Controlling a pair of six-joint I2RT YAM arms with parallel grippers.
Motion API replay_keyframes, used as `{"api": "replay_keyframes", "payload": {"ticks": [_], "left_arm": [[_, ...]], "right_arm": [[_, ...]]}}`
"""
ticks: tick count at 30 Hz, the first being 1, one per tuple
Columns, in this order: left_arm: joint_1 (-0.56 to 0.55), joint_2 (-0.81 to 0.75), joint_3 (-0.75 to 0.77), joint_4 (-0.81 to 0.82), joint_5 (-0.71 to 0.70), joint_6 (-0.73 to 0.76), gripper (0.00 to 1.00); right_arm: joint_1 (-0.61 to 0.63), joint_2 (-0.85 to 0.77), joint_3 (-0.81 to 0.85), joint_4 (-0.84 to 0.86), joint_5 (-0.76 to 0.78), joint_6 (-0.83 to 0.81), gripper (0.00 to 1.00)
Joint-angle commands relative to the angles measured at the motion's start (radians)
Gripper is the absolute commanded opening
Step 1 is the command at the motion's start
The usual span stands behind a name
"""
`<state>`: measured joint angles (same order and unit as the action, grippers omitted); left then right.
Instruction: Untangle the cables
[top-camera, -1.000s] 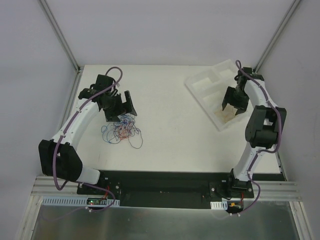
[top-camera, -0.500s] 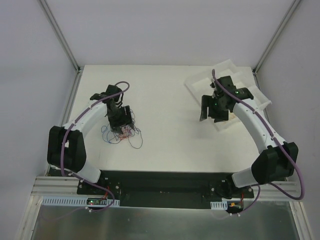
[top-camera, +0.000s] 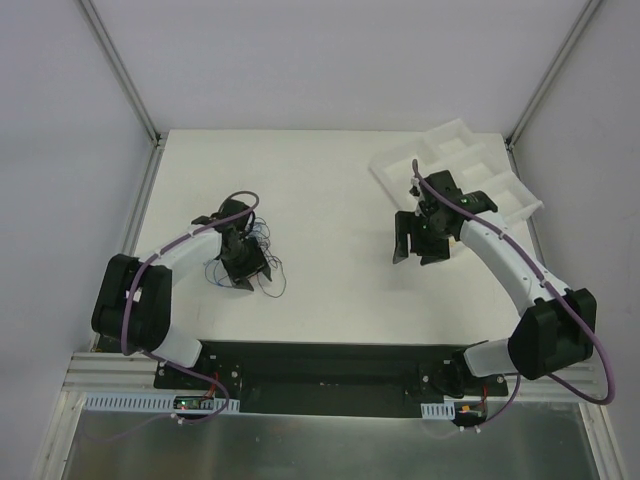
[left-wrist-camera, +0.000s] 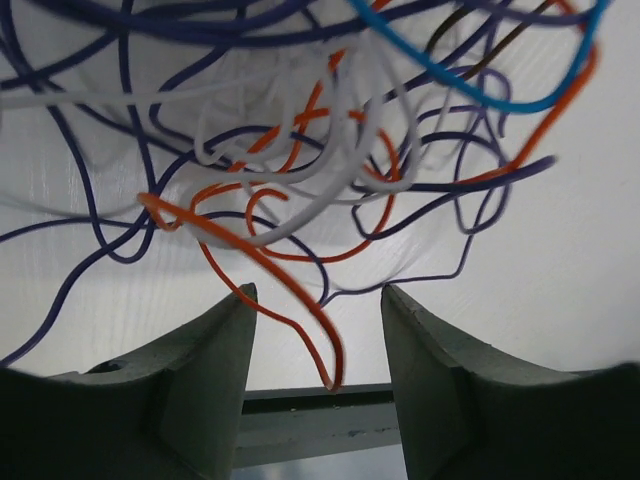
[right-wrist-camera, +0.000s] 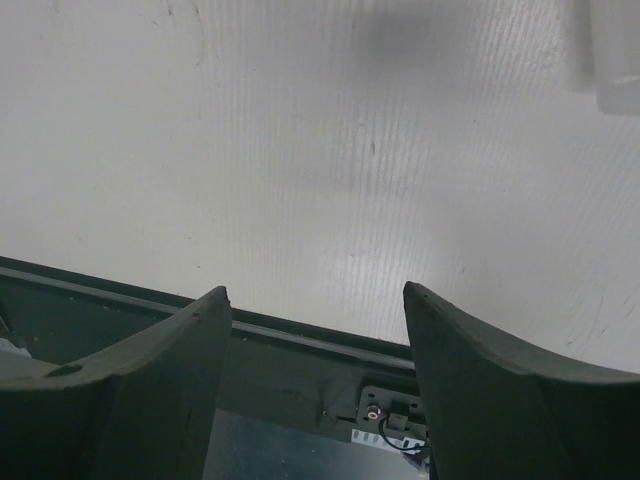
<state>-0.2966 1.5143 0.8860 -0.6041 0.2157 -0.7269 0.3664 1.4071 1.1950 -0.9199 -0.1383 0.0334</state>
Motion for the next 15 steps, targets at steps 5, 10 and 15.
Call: {"api": "replay_keyframes", "payload": {"ticks": [5, 10, 15], "left_arm": [[-0.015, -0.023, -0.093, 0.13, -0.102, -0.132, 0.4], [-0.044, -0.064, -0.055, 0.129, -0.131, -0.092, 0.04], [-0.049, -0.255, -0.061, 0.121, 0.037, -0.161, 0.0]], "right_arm": [[0.008, -0.091, -0.026, 0.009, -0.009, 0.019, 0.72], [0.022, -0.097, -0.028, 0.003, 0.0, 0.017, 0.72], [0.058, -0.096, -0.029, 0.087, -0.191, -0.026, 0.73]]}}
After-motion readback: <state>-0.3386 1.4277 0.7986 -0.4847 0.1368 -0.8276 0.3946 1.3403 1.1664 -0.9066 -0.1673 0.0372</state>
